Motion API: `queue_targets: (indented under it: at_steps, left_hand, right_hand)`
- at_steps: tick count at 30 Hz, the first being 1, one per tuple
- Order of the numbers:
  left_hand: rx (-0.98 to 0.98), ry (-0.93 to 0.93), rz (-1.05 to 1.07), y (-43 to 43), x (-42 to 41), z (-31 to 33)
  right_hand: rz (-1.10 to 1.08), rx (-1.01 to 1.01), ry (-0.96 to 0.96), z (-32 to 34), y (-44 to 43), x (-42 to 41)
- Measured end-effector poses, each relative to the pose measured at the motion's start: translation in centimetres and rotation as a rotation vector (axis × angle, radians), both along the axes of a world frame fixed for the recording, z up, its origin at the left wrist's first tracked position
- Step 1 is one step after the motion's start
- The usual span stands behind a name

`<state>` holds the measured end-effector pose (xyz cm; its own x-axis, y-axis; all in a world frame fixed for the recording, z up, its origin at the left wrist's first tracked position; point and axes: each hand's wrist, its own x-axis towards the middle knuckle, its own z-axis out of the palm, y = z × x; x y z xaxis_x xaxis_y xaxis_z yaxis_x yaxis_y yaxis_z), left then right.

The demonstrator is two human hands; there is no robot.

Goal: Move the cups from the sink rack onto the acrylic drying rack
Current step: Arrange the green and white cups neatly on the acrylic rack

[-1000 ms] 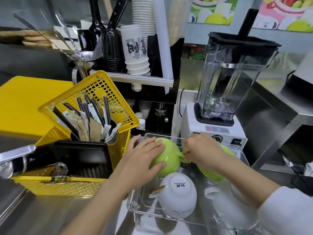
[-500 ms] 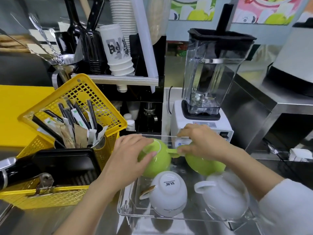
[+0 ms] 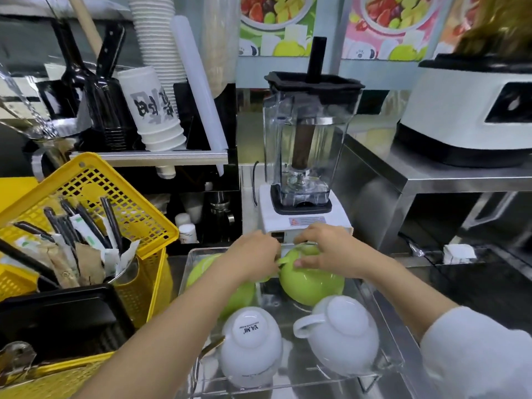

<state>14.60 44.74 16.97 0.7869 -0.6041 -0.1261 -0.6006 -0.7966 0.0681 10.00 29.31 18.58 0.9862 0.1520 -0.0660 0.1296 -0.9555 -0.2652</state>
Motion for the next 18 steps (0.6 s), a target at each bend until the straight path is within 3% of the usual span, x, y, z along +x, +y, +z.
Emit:
queue_targets:
  at_steps: [6, 15, 18]
  left_hand:
    - [-0.037, -0.081, -0.057, -0.3, 0.7, -0.7]
    - [-0.362, 0.133, 0.036, -1.7, -0.4, 1.1]
    - [-0.611, 0.186, 0.110, -2.8, -0.5, 1.1]
  right_hand:
    - [-0.006, 0.072, -0.014, -0.3, 0.0, -0.2]
    - [-0.101, 0.295, -0.095, 0.1, -0.3, 0.3]
    - [-0.188, 0.344, -0.122, 0.4, -0.7, 0.6]
